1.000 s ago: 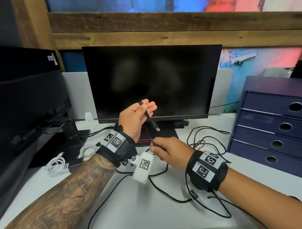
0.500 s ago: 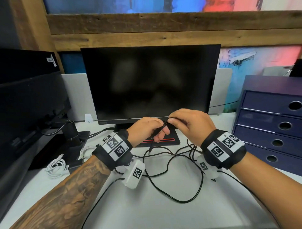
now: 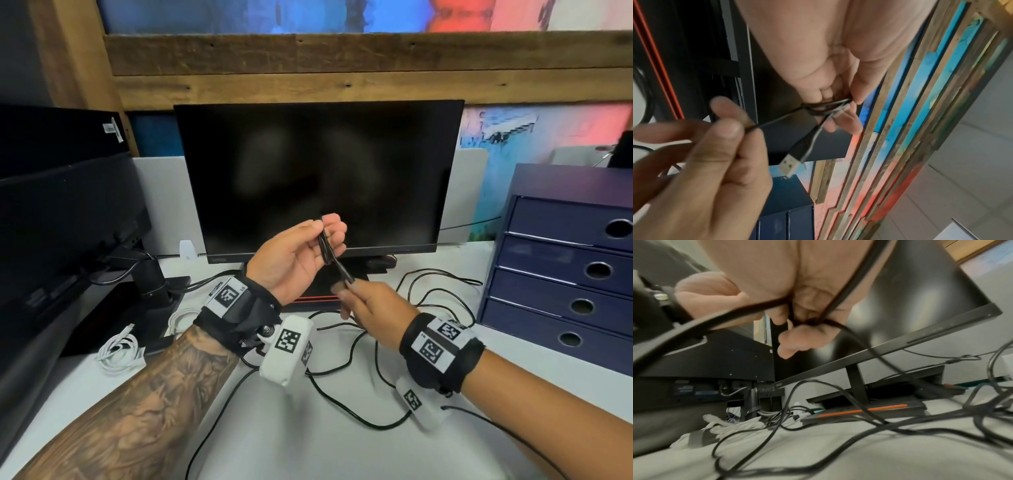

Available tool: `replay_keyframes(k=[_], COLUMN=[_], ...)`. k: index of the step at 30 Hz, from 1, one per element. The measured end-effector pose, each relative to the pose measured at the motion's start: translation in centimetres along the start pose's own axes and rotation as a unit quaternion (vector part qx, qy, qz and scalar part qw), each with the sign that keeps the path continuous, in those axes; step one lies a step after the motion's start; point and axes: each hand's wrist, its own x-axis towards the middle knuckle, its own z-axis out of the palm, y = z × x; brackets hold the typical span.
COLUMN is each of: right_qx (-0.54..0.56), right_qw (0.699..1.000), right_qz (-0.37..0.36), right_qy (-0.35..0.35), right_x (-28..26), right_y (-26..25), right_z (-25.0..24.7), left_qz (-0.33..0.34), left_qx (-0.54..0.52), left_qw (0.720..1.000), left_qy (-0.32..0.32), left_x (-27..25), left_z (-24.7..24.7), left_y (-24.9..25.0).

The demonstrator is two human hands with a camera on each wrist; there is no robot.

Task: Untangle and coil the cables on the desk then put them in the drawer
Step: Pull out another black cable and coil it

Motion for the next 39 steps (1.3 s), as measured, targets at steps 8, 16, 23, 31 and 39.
replay_keyframes(k=[8, 16, 23, 31, 39], right_qx=[-0.06, -0.17, -0.179, -0.029, 0.043], right_qw=[0.996, 0.974, 0.954, 0.982, 0.981], right_qz=[-0.058, -0.151, -0.211, -0.132, 0.089], right_qy=[-0.037, 0.003, 0.115, 0.131, 0.17], right_x=[-0.6, -0.3, 0.2, 0.8, 1.3], right_y=[-2.1, -2.4, -1.5, 0.1, 5.0], right_z=[-0.3, -2.1, -5.5, -5.6, -6.2], left_qz=[0.075, 0.041, -0.049, -0.084, 0.014], left_qx=[0.153, 0.444, 0.431, 0.435, 0.312], left_qw=[0.981, 0.895, 0.889, 0.884, 0.95], left_qy=[0.087, -0.029, -0.144, -0.148, -0.019], left_x=[0.7, 0.1, -0.1, 0.0, 0.2], left_z=[-1.6, -1.7, -1.0, -2.5, -2.9], left_y=[-2.2, -3.3, -1.6, -0.5, 2.3])
